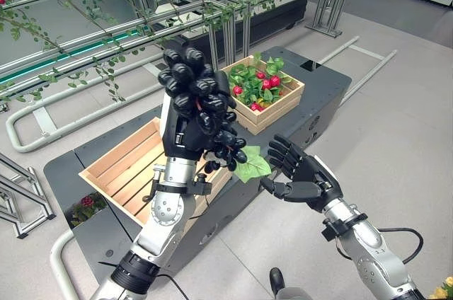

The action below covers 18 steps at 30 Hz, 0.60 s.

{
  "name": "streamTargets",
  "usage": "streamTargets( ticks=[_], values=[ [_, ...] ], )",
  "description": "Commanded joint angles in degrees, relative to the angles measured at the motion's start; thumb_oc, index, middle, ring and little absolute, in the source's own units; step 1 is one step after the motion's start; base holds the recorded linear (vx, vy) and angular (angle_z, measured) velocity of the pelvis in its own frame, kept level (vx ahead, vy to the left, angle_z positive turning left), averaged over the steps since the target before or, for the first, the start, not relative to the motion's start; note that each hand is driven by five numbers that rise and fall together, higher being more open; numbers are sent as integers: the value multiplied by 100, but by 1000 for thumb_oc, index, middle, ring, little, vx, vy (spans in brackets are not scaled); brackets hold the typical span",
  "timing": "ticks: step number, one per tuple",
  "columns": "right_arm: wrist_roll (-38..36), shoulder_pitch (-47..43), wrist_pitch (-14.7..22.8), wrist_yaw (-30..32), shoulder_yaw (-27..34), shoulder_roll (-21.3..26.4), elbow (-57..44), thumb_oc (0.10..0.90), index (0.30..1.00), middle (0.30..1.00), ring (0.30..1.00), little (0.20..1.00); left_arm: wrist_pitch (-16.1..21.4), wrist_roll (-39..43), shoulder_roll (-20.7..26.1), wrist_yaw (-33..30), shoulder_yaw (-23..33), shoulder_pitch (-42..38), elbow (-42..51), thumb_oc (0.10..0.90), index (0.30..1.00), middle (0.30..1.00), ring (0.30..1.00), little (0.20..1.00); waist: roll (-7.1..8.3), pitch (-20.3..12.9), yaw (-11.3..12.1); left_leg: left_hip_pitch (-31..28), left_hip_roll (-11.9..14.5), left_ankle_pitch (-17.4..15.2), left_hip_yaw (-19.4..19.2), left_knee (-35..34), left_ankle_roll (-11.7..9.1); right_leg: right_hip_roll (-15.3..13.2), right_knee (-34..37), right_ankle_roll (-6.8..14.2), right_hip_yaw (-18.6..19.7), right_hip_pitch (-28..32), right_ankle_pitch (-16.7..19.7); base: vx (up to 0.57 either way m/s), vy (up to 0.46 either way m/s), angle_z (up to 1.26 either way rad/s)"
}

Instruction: Pick up the fruits from the basket on one side to the basket on the other side

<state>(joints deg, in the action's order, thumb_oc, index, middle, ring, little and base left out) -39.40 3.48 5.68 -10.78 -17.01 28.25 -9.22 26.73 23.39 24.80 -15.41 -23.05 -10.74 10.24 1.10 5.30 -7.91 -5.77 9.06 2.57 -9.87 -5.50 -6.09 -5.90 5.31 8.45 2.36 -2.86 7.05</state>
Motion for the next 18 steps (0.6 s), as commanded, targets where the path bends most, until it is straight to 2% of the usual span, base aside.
streamTargets(
  ticks=[1, 18],
  values=[
    [-287, -725, 931, 109, 51, -276, -858, 800, 900, 900, 900, 900, 461, 96, -127, 184, 42, -548, 242, 400, 300, 300, 300, 300, -3, -212, 76, 4, 66, -301, 157, 50, 223, 208, -31, -197, -100, 425, -448, 0, 0, 0],
    [-253, -999, 866, 430, -392, -436, -841, 800, 900, 900, 900, 900, 483, 457, -231, 631, -648, -639, 327, 400, 300, 300, 300, 300, 28, -227, 125, 8, 89, -295, 146, 50, 229, 188, -31, -183, -140, 441, -462, 0, 0, 0]
  ],
)
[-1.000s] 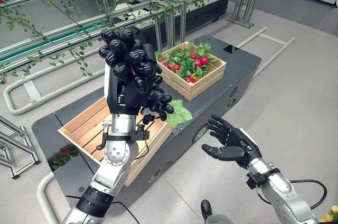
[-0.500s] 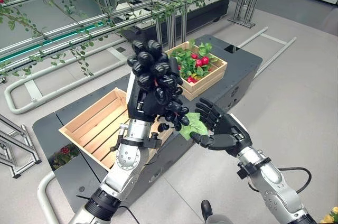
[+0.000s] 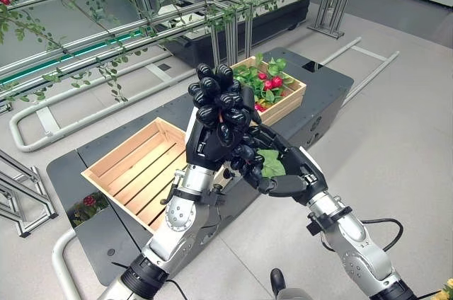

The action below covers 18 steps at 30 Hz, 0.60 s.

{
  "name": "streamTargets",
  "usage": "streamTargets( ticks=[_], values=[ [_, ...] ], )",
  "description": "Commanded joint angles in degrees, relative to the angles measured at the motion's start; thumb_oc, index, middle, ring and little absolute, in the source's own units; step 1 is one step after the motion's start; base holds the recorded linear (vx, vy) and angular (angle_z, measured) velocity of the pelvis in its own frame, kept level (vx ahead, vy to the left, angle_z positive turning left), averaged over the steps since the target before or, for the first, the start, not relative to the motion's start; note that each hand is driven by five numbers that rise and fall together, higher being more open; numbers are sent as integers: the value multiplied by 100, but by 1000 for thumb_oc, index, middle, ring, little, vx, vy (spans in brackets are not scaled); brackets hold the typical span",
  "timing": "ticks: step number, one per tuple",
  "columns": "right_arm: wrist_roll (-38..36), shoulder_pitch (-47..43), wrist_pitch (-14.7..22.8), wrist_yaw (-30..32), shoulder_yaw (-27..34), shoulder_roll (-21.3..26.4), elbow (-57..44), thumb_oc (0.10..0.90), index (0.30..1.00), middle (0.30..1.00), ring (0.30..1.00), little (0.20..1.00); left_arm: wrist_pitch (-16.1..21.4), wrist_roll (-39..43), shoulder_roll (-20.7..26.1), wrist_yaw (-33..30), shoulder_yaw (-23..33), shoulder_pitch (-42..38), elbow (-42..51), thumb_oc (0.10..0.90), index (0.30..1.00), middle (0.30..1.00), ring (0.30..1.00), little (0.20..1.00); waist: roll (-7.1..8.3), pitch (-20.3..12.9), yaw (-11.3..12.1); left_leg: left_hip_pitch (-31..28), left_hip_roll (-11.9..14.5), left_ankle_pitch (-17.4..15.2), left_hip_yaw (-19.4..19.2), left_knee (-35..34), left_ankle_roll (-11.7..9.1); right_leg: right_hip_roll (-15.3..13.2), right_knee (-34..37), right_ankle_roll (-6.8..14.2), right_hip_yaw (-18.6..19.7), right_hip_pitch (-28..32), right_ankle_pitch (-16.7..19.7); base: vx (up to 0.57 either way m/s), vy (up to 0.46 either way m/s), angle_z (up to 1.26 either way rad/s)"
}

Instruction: Pick up the fruits from the basket on one side to the basket on the other side

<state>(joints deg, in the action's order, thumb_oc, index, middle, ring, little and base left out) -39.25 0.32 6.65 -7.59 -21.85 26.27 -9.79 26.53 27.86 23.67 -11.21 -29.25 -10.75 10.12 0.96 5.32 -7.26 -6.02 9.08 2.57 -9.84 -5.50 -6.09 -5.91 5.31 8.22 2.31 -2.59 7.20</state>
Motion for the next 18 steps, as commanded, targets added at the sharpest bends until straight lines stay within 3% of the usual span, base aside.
streamTargets(
  ticks=[1, 9, 10, 11, 12, 13, 18],
  values=[
    [-304, -704, 766, 140, 63, -241, -805, 800, 900, 900, 900, 900, 473, 19, -114, 202, -80, -649, 352, 400, 300, 300, 300, 300, 51, -232, 63, 33, 89, -298, 143, 50, 229, 186, -31, -154, -133, 412, -475, 0, 0, 0],
    [-472, -719, 728, 77, 15, -249, -823, 800, 900, 900, 900, 900, 432, 196, -108, 360, -143, -635, 340, 400, 300, 300, 300, 300, 44, -231, 56, 35, 85, -292, 136, 50, 243, 196, -31, -161, -116, 405, -469, 0, 0, 0],
    [-582, -729, 785, 5, 28, -223, -748, 747, 820, 820, 820, 820, 562, 357, -93, 450, -192, -614, 234, 400, 300, 300, 300, 300, 33, -228, 80, 32, 78, -274, 157, 50, 248, 199, -31, -171, -119, 415, -452, 0, 0, 0],
    [-584, -765, 821, 8, 34, -253, -664, 584, 575, 575, 575, 575, 574, 481, -47, 555, -137, -612, 215, 400, 300, 300, 300, 300, 29, -229, 83, 28, 77, -274, 152, 50, 238, 194, -31, -160, -103, 414, -451, 0, 0, 0],
    [-599, -800, 864, 47, 37, -235, -605, 519, 479, 479, 479, 479, 623, 572, -8, 689, -76, -590, 164, 400, 300, 300, 300, 300, 27, -236, 87, 32, 81, -271, 136, 50, 224, 191, -31, -150, -95, 405, -447, 0, 0, 0],
    [-654, -760, 933, -57, 168, -208, -529, 400, 300, 300, 300, 300, 682, 835, 107, 1073, 183, -511, 102, 400, 300, 300, 300, 300, 26, -227, 102, 23, 79, -306, 107, 50, 219, 189, -31, -131, -97, 401, -461, 0, 0, 0],
    [-677, -365, 959, -7, 296, -88, -974, 400, 300, 300, 300, 300, 575, 805, 209, 980, 301, -325, 477, 400, 300, 300, 300, 300, 11, -170, 73, 51, 64, -293, 120, 50, 272, 201, -31, -156, -72, 361, -433, 0, 0, 0]
  ],
)
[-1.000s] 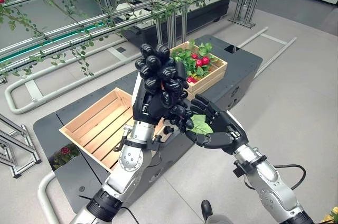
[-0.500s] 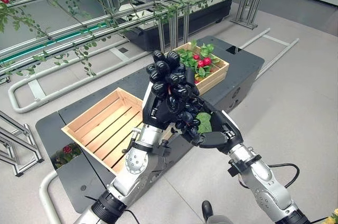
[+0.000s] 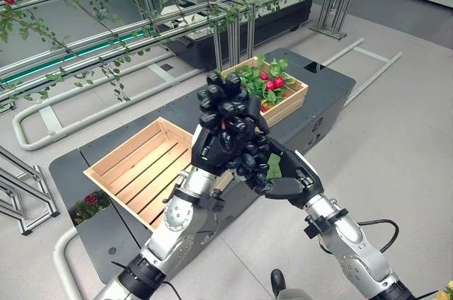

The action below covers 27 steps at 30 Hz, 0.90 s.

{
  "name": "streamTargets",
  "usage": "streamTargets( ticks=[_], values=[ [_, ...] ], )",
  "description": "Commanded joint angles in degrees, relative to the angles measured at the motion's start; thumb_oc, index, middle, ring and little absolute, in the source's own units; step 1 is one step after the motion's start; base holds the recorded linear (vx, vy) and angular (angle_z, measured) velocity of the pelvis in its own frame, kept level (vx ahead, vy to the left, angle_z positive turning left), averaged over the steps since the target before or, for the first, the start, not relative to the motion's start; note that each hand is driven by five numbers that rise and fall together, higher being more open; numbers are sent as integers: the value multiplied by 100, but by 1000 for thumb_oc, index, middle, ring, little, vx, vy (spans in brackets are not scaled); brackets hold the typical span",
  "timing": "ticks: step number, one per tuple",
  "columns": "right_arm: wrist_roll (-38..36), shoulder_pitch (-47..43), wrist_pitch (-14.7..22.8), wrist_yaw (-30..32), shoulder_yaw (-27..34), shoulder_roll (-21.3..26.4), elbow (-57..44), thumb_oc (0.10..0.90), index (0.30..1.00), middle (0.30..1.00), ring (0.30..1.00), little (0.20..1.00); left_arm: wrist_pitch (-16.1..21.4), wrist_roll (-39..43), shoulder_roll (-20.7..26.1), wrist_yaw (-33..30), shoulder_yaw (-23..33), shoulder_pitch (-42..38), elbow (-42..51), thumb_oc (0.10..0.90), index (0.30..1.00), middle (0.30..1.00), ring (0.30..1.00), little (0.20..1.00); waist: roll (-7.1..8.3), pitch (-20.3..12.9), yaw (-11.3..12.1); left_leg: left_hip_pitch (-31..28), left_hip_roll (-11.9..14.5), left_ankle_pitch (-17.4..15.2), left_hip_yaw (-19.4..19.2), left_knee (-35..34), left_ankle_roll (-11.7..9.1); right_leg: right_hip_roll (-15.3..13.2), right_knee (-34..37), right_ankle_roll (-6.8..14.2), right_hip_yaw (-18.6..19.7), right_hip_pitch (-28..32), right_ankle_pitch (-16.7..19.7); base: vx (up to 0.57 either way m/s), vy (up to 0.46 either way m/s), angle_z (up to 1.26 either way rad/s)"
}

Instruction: Pick up the fruits from the basket on one side to the basket on the other side

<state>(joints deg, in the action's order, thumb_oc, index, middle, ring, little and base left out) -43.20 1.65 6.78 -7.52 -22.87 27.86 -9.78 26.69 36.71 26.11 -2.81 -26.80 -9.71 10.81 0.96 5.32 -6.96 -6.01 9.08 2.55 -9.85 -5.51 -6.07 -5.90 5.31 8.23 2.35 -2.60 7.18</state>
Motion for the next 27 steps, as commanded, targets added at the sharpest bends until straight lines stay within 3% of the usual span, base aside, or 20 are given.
streamTargets(
  ticks=[1, 14, 26, 27],
  values=[
    [-227, -478, 995, 5, 359, -282, -964, 400, 300, 300, 300, 300, 564, -160, -64, 48, 10, -458, 410, 400, 300, 300, 300, 300, 7, -149, 29, 53, 64, -287, 116, 51, 274, 201, -31, -158, -70, 356, -426, 0, 0, 0],
    [-345, -692, 1130, 466, 273, -407, -858, 400, 300, 300, 300, 300, 494, -668, -260, -661, -351, -755, 204, 400, 300, 300, 300, 300, -15, -136, -15, 55, 33, -311, 158, 51, 265, 178, -31, -148, -113, 361, -436, 0, 0, 0],
    [-324, -515, 1040, 310, 334, -577, -756, 400, 300, 300, 300, 300, 640, -825, -321, -820, -250, -628, 160, 400, 300, 300, 300, 300, -18, -193, -14, 29, 28, -322, 141, 51, 272, 158, -31, -153, -116, 381, -451, 0, 0, 0],
    [-369, -512, 989, 238, 340, -570, -748, 657, 686, 686, 686, 686, 665, -805, -317, -817, -225, -627, 167, 400, 300, 300, 300, 300, -16, -195, -12, 30, 27, -323, 144, 51, 271, 159, -31, -155, -116, 379, -451, 0, 0, 0]
  ],
)
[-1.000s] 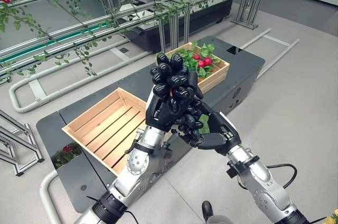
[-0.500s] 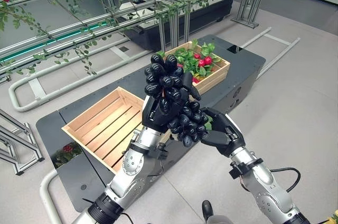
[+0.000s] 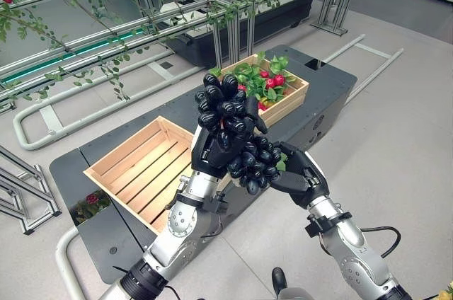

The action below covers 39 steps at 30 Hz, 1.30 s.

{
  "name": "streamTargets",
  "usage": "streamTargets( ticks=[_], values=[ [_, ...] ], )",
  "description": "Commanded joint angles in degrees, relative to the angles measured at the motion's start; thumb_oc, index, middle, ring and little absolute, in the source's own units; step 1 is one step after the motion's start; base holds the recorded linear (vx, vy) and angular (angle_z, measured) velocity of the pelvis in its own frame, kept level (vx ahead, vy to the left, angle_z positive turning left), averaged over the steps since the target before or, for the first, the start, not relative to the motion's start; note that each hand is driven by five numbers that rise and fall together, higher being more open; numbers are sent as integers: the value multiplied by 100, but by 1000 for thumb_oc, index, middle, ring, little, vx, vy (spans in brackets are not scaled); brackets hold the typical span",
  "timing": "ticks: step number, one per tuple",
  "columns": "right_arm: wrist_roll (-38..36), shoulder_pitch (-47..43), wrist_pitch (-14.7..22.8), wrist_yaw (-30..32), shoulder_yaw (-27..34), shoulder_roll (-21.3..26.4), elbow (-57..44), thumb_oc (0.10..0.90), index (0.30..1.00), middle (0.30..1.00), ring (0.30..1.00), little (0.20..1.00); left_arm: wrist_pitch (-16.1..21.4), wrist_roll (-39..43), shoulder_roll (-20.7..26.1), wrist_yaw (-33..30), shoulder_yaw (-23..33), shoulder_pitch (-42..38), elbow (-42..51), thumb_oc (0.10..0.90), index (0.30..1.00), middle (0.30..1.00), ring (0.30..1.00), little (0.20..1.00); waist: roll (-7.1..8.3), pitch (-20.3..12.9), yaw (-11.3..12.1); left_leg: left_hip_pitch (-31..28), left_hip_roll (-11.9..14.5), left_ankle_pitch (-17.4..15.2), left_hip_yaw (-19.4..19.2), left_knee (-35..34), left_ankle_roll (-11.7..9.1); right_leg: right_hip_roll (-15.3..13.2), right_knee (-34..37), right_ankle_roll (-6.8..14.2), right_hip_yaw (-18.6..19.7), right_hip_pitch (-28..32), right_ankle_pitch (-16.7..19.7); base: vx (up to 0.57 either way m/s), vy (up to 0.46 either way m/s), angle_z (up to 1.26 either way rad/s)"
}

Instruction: Pick up the fruits from the basket on one side to the basket on the other side

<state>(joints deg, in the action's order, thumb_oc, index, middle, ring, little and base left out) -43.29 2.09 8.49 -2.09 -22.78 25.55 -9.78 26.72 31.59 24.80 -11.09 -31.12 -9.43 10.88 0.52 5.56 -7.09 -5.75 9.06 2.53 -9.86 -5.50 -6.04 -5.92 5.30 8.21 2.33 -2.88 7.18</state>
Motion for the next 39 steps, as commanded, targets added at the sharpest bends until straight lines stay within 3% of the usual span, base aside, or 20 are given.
streamTargets(
  ticks=[1, 11, 14, 19, 30, 39],
  values=[
    [-404, -543, 744, -341, 342, -315, -749, 800, 900, 900, 900, 900, 690, -218, -186, 39, 259, -650, 175, 400, 300, 300, 300, 300, 34, -220, 4, 2, 30, -321, 150, 50, 264, 161, -30, -156, -111, 408, -449, 0, 0, 0],
    [-1897, -196, -55, -1368, 494, -314, -518, 800, 900, 900, 900, 900, 809, 1220, -252, 874, 756, -501, 309, 400, 300, 300, 300, 300, 82, -278, 13, 2, 64, -302, 120, 50, 241, 166, -30, -170, -136, 403, -443, 0, 0, 0],
    [-2406, -58, -350, -1729, 537, -423, -450, 800, 900, 900, 900, 900, 714, 2153, -381, 1374, 941, -398, 303, 400, 300, 300, 300, 300, 92, -299, 16, -8, 76, -301, 110, 50, 232, 166, -30, -181, -144, 405, -438, 0, 0, 0],
    [-2949, 93, -890, -2163, 494, -610, -486, 800, 900, 900, 900, 900, 598, 2702, -549, 1693, 1010, -249, 354, 400, 300, 300, 300, 300, 102, -319, 17, -19, 84, -296, 105, 50, 226, 174, -30, -194, -140, 413, -440, 0, 0, 0],
    [-2997, 106, -1133, -2742, 482, -617, -505, 800, 900, 900, 900, 900, 578, 2872, -662, 1817, 1155, -145, 237, 400, 300, 300, 300, 300, 114, -357, 60, -24, 94, -285, 139, 50, 216, 190, -30, -213, -157, 427, -447, 0, 0, 0],
    [-2943, -101, -920, -2897, 397, -752, -650, 800, 900, 900, 900, 900, 415, 2926, -768, 1800, 1035, -182, 88, 400, 300, 300, 300, 300, 120, -355, 90, -37, 101, -284, 164, 50, 216, 192, -30, -212, -169, 442, -447, 0, 0, 0]
  ],
)
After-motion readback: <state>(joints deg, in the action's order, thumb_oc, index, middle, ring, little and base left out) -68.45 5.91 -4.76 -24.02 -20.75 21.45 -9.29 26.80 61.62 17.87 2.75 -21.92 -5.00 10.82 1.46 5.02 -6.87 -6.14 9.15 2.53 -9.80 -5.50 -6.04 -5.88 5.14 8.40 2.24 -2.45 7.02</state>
